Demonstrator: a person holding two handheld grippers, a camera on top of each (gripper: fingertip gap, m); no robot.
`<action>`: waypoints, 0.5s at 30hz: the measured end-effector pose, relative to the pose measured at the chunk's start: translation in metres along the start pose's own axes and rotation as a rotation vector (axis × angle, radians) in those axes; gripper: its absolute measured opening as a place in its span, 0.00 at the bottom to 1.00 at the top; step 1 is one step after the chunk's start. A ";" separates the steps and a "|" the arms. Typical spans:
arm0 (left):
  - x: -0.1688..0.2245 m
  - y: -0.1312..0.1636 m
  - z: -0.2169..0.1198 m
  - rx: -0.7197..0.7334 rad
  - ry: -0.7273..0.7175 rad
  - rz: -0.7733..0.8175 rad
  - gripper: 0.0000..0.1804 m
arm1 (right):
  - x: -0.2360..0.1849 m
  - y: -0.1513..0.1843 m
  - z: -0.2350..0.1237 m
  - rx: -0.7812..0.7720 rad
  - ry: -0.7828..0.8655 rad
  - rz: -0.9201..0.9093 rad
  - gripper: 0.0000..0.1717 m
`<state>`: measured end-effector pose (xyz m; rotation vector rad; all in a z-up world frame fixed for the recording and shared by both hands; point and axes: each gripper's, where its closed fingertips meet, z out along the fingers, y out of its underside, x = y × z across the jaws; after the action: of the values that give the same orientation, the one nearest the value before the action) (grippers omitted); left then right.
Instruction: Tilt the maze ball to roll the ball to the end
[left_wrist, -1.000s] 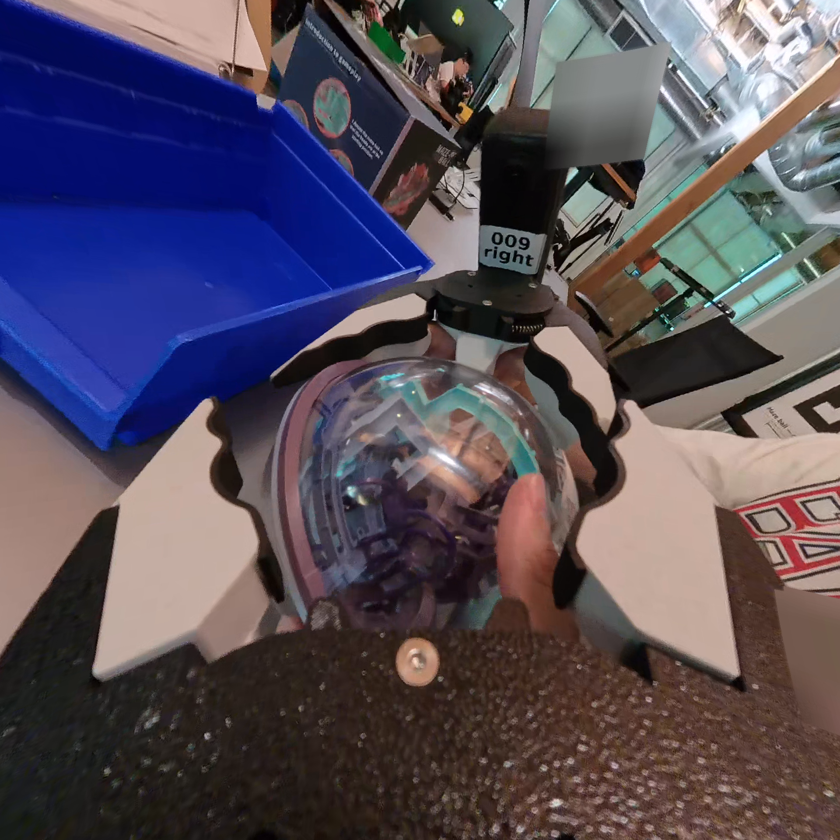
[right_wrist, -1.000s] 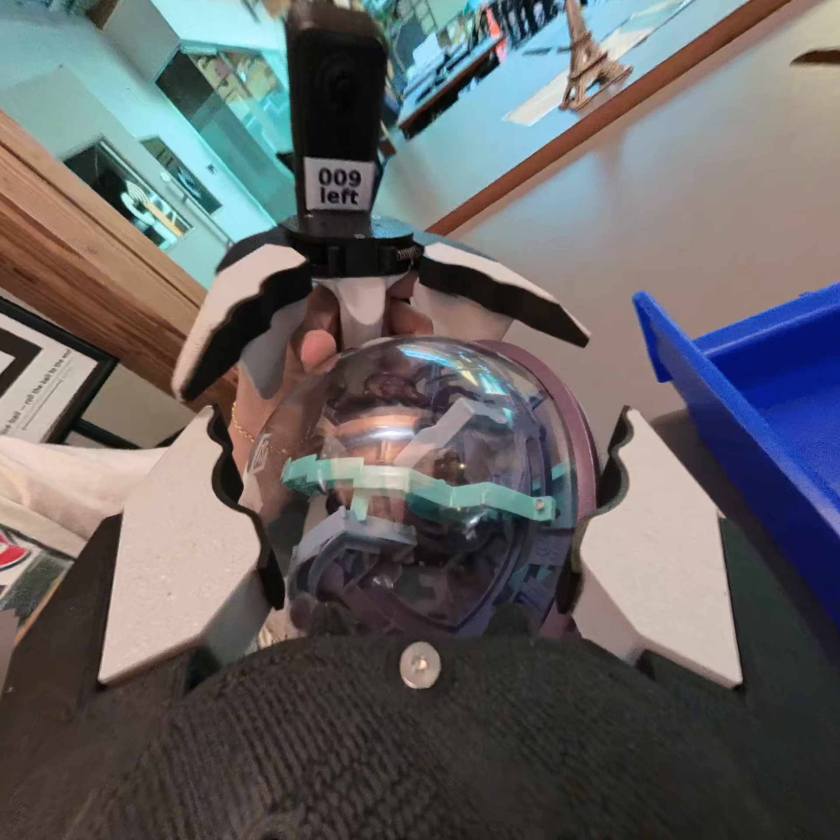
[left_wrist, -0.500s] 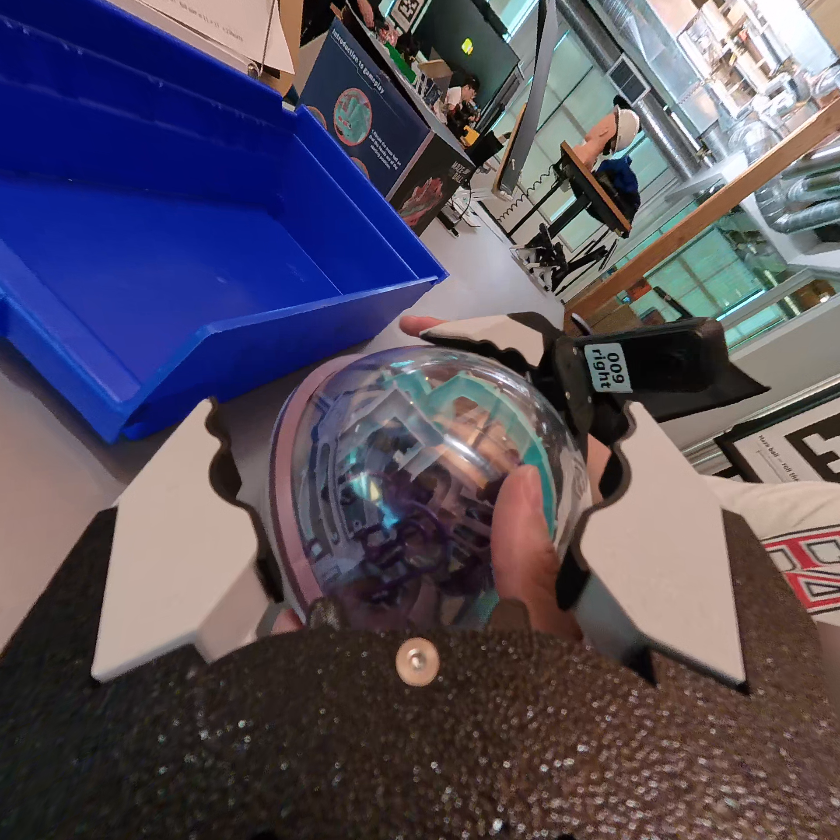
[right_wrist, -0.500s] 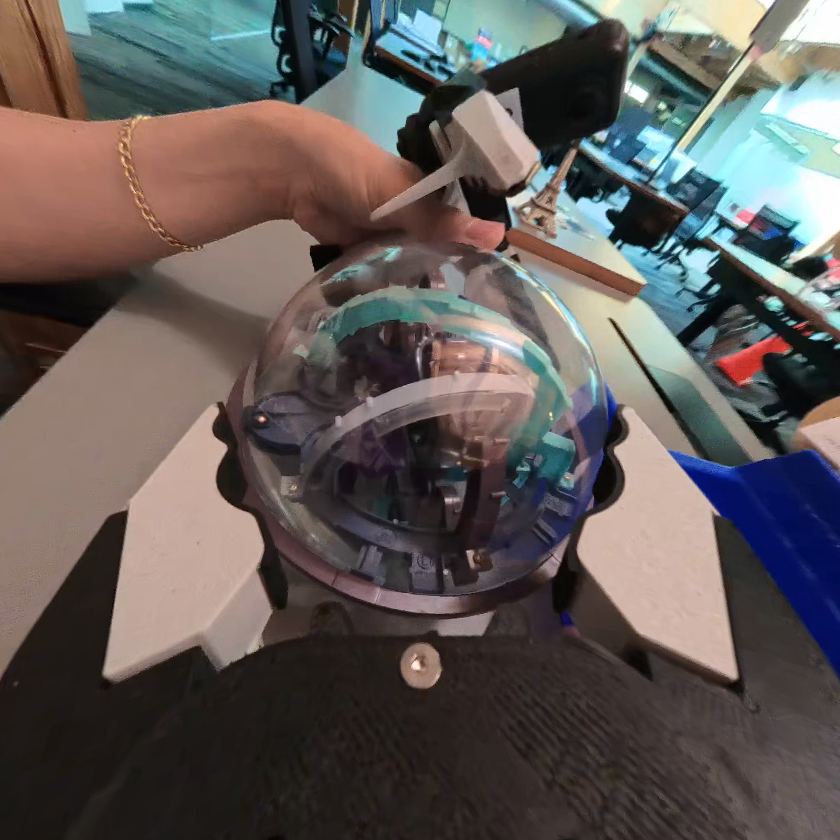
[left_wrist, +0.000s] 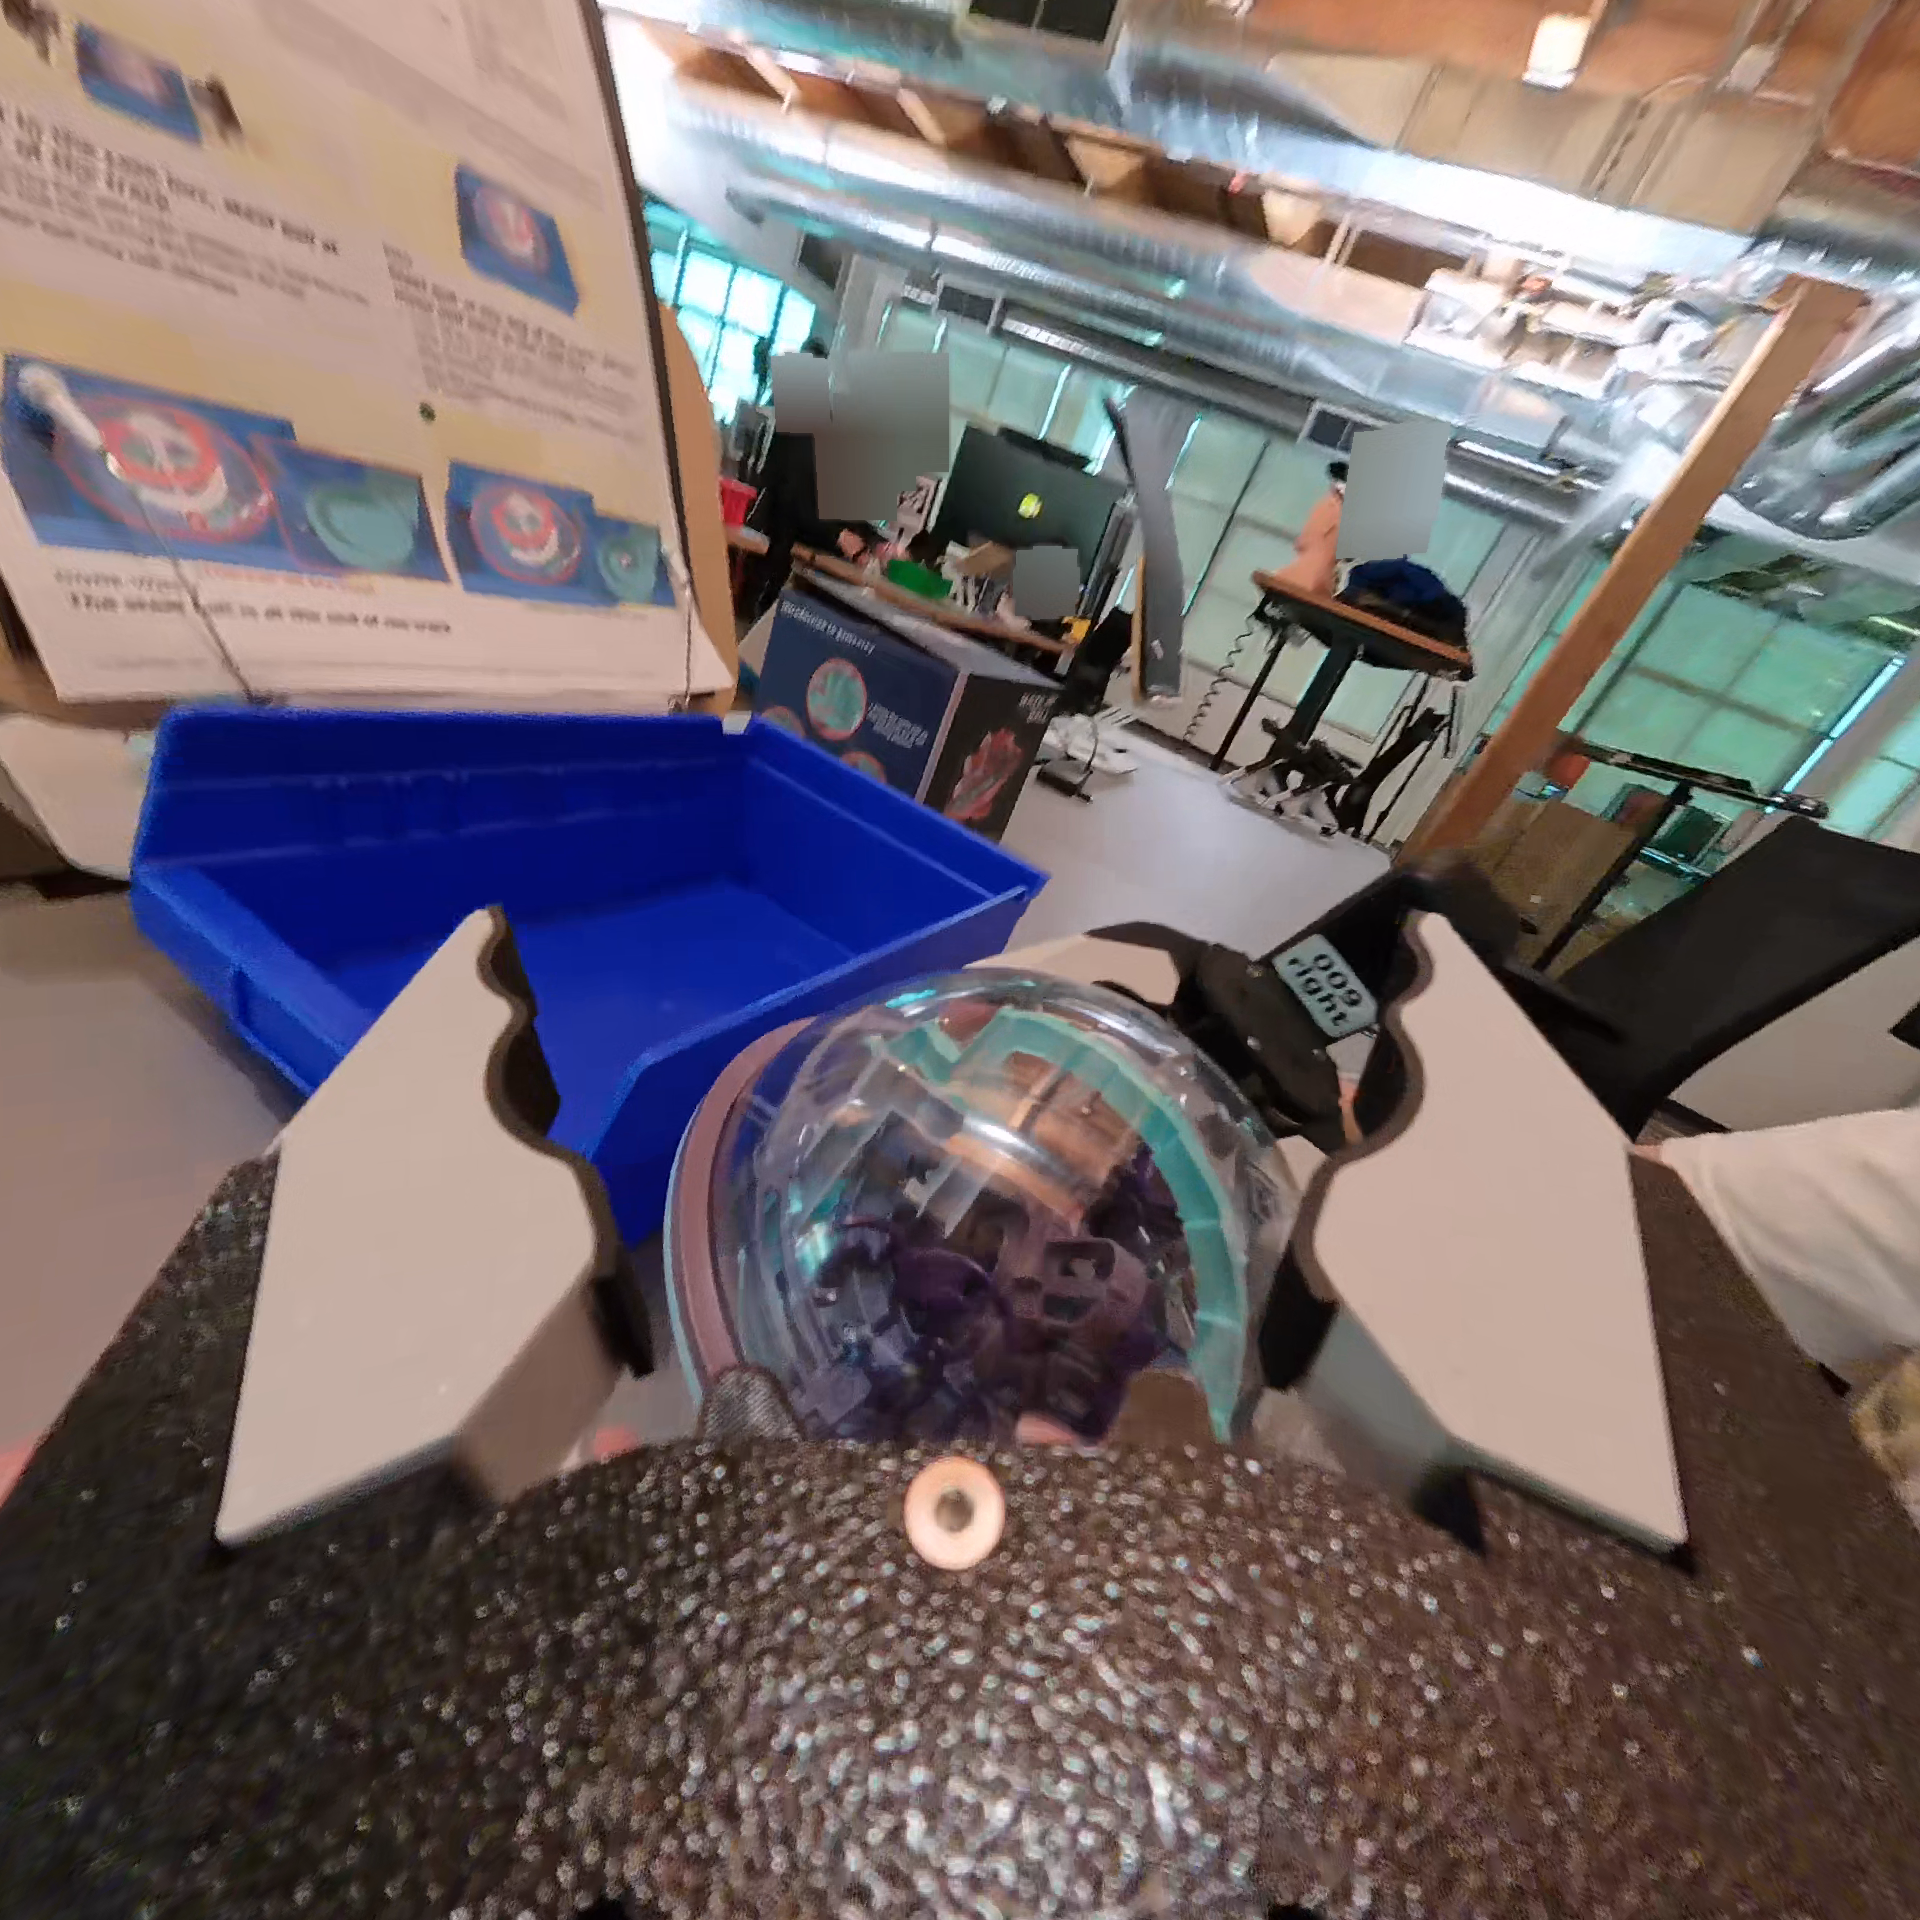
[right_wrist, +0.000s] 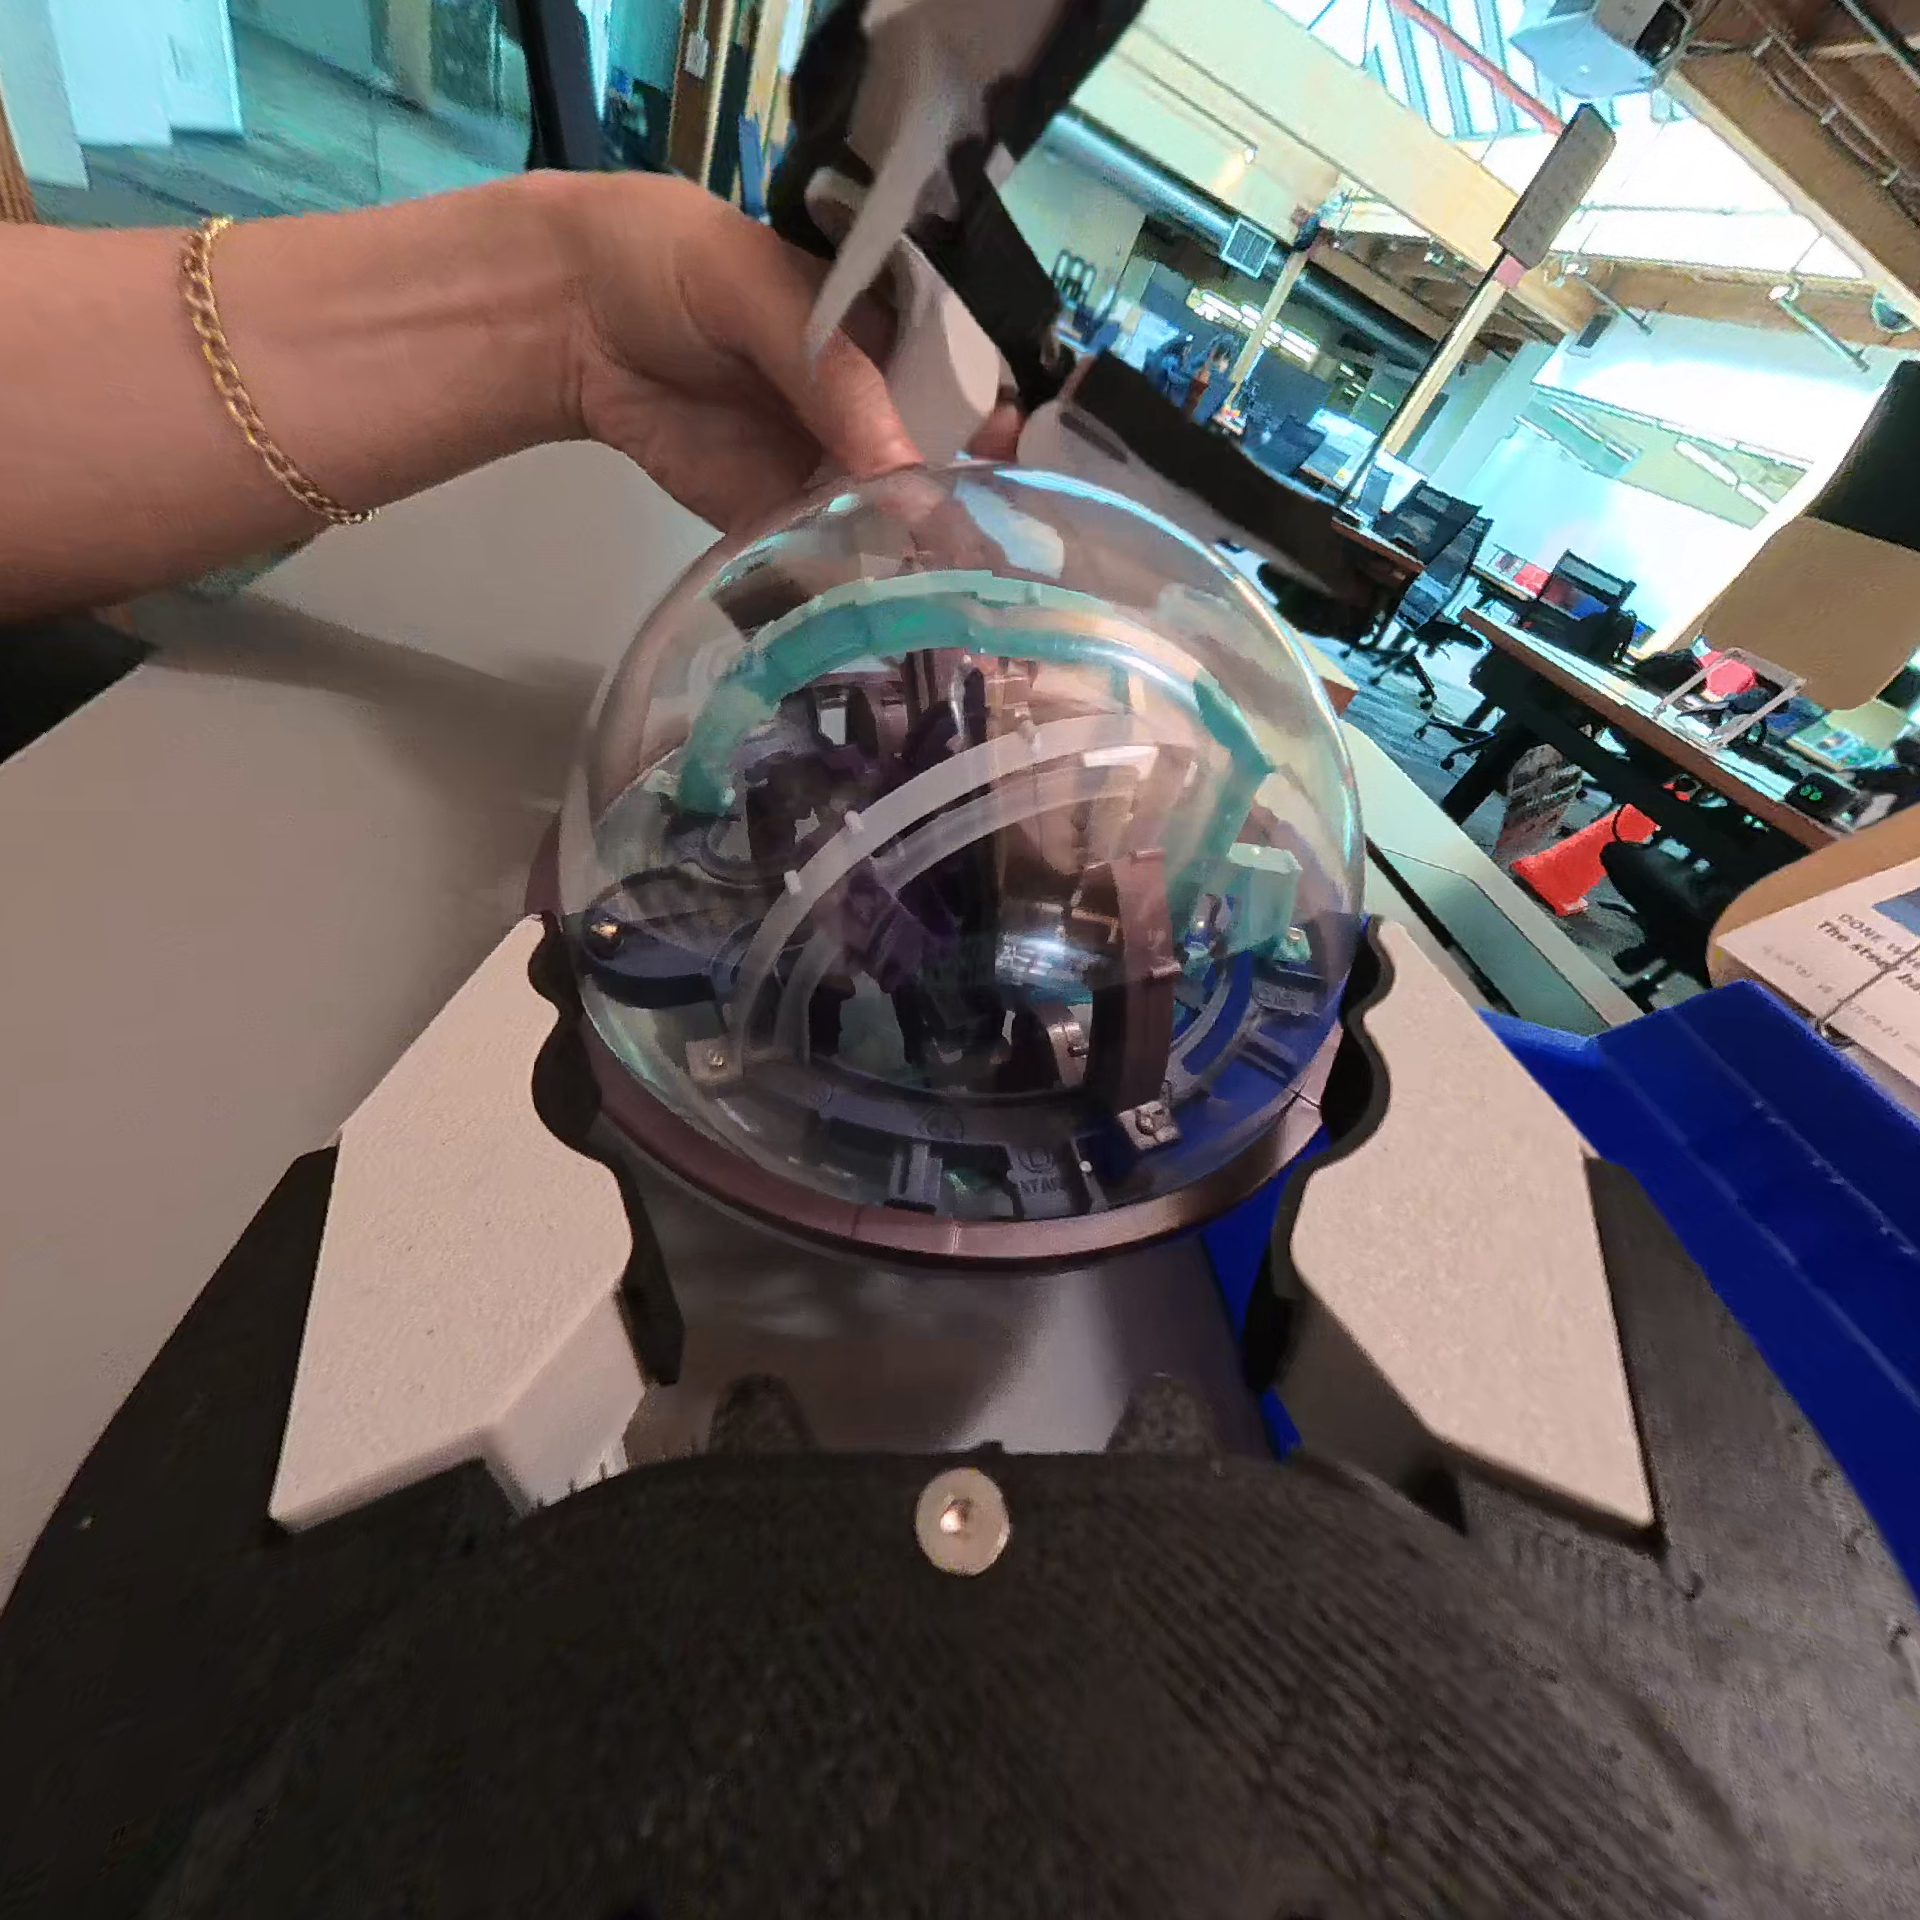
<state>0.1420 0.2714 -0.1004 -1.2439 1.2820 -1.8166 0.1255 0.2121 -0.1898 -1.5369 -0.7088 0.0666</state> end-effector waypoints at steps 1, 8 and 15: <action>0.003 -0.006 -0.005 0.019 0.015 0.034 0.85 | 0.001 0.001 -0.001 0.007 0.003 0.008 0.82; 0.015 0.020 -0.043 -0.231 0.033 0.456 0.87 | -0.002 0.001 -0.005 0.041 0.012 -0.033 0.80; 0.015 0.084 -0.046 -0.517 0.089 0.647 0.71 | -0.003 0.005 -0.005 0.026 0.020 -0.067 0.80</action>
<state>0.0902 0.2458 -0.1775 -0.8310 2.0025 -1.1196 0.1271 0.2072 -0.1949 -1.4860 -0.7403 0.0103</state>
